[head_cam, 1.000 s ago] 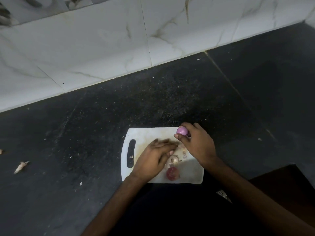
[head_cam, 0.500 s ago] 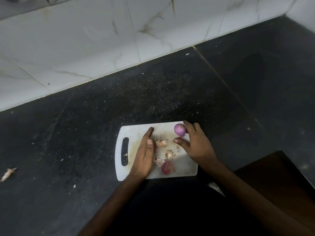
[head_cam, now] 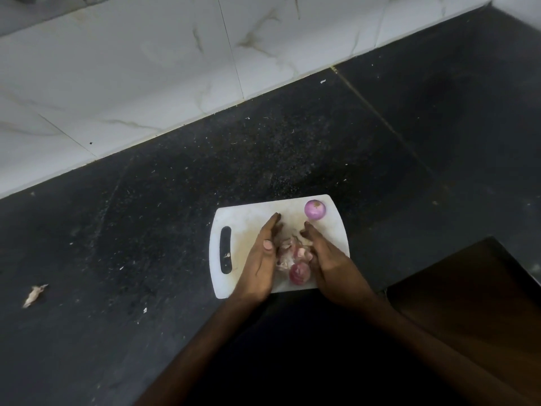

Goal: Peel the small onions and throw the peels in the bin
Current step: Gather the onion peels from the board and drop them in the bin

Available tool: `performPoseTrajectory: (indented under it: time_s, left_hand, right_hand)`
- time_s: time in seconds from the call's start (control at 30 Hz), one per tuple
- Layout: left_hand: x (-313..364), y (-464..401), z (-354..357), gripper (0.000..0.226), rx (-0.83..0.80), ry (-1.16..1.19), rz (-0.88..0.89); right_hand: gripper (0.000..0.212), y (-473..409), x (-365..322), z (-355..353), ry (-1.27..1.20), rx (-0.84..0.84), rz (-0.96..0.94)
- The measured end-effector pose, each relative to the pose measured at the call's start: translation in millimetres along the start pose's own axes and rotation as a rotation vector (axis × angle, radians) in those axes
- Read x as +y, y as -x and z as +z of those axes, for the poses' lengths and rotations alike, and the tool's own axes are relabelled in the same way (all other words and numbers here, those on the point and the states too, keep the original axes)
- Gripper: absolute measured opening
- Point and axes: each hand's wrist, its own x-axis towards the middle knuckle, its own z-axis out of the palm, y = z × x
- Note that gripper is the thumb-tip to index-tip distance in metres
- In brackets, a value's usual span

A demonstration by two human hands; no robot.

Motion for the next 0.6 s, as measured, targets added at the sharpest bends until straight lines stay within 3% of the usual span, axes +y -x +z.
performPoseTrajectory:
  time_s: [0.13, 0.27, 0.4, 0.5, 0.6]
  left_hand:
    - [-2, -5, -20, 0.084, 0.132, -0.024, -0.004]
    - [-7, -12, -25, 0.088, 0.215, 0.375, -0.150]
    - [-11, -11, -26, 0.090, 0.247, 0.456, -0.154]
    - [-12, -9, -25, 0.084, 0.272, 0.363, -0.151]
    - [-20, -7, -18, 0.071, 0.174, 0.223, -0.114]
  right_hand:
    - [0.041, -9, -9, -6, -0.146, 0.174, 0.196]
    - [0.042, -16, -20, 17, -0.152, 0.138, 0.198]
    - [0.043, -24, -37, 48, -0.192, 0.173, 0.162]
    - [0.042, -33, -53, 59, -0.311, 0.154, 0.175]
    - [0.041, -47, -65, 61, -0.568, 0.247, 0.248]
